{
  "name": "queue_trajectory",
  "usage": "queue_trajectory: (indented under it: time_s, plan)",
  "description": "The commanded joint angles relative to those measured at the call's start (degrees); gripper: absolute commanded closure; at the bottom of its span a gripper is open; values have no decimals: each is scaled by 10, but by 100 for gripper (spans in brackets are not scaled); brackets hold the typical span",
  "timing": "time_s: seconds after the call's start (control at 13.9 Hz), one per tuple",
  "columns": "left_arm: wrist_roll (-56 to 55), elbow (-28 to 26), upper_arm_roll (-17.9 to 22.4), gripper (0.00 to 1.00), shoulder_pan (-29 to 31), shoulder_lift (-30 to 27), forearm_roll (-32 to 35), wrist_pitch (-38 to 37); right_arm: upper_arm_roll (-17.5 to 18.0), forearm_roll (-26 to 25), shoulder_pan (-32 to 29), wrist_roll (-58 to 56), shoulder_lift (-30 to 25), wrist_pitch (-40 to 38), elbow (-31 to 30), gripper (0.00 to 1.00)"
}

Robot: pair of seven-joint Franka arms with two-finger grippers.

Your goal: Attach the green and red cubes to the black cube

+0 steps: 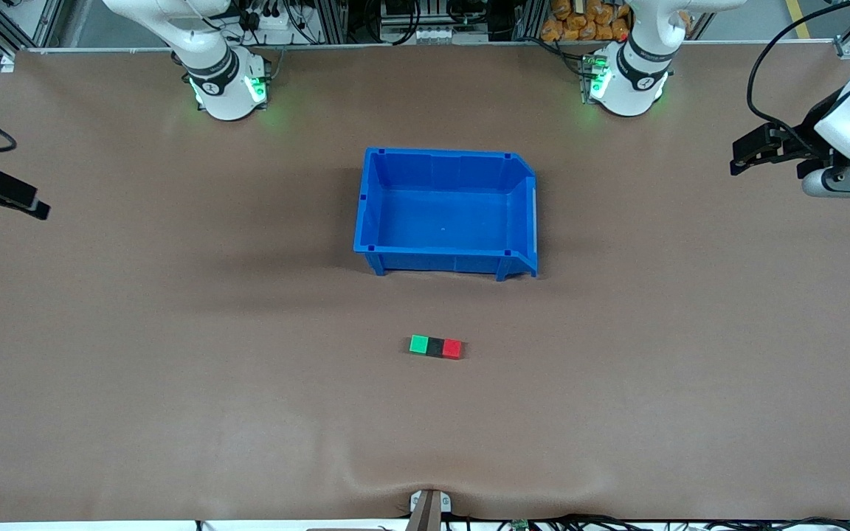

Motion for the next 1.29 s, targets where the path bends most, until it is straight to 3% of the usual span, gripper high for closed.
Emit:
queue_trajectory:
  time_s: [0.0,0.36,0.65,1.22]
  plan:
    - [5,9,1,0,1,4,-7,-5,2,-22,5,1,-10,-9,23,0]
    - [0,9,1,0,2,2,-7,-5,4,-22,3,-7,-52,-31,-6,0]
    - [0,7,1,0,2,3,-6,-5,6,-22,0,-14,-129,44,-121,0]
    - [-3,8,-8,0,0,9,-1,-5,3,-29,-14,-106,-115,41,-87,0]
